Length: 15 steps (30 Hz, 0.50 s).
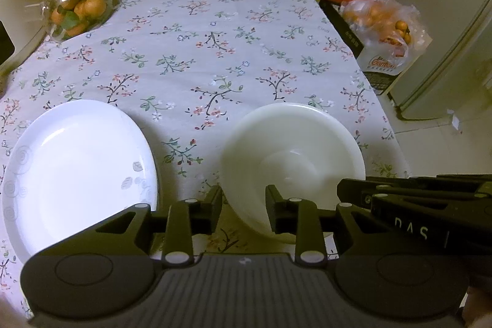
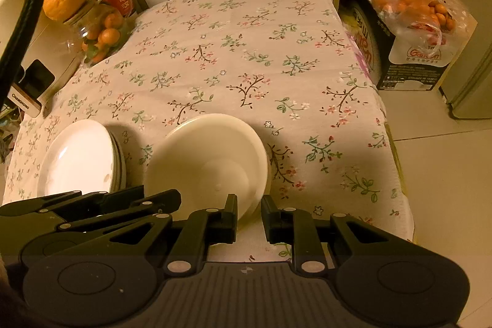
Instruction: Organize plates and bowls
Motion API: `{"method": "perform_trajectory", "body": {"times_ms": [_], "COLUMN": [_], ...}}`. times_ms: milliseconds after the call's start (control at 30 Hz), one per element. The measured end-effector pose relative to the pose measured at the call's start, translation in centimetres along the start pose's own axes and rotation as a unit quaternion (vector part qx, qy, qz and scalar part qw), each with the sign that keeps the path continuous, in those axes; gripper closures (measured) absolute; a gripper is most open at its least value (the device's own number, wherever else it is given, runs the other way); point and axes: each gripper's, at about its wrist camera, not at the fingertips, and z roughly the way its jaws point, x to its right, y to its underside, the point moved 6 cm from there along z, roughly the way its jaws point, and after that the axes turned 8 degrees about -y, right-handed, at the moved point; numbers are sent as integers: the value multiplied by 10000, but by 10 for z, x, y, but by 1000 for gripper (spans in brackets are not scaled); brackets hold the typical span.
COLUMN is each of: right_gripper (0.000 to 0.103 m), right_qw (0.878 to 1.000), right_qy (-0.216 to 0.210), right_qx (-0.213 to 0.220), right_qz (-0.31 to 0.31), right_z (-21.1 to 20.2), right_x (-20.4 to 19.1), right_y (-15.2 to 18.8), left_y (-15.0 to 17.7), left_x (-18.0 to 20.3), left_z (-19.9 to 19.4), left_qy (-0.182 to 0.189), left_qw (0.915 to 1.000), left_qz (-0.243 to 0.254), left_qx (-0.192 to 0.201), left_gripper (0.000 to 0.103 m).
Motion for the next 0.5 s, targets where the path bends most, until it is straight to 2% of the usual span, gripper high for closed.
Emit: {"method": "perform_trajectory", "body": {"times_ms": [200,333,500], "right_gripper": [84,78,77], "right_qw": [10000,9999,9999], "right_qy": [-15,-45,-52], "right_qx": [22,83,110], "right_qz": [35,82,89], "right_z": [-1,-5,-5], "right_x": [1,3,3], "right_y": [-1,-2,-4], "left_y": [0,-3,-5], "left_x": [-1,-2,-5], "left_z": [1,-1,-4], "left_qy": [29,45,55], "left_qw": [10000,10000,9999], "left_qz": [-7,-51,-141], "left_qx": [-8,17,47], "left_gripper": [73,72,68]}}
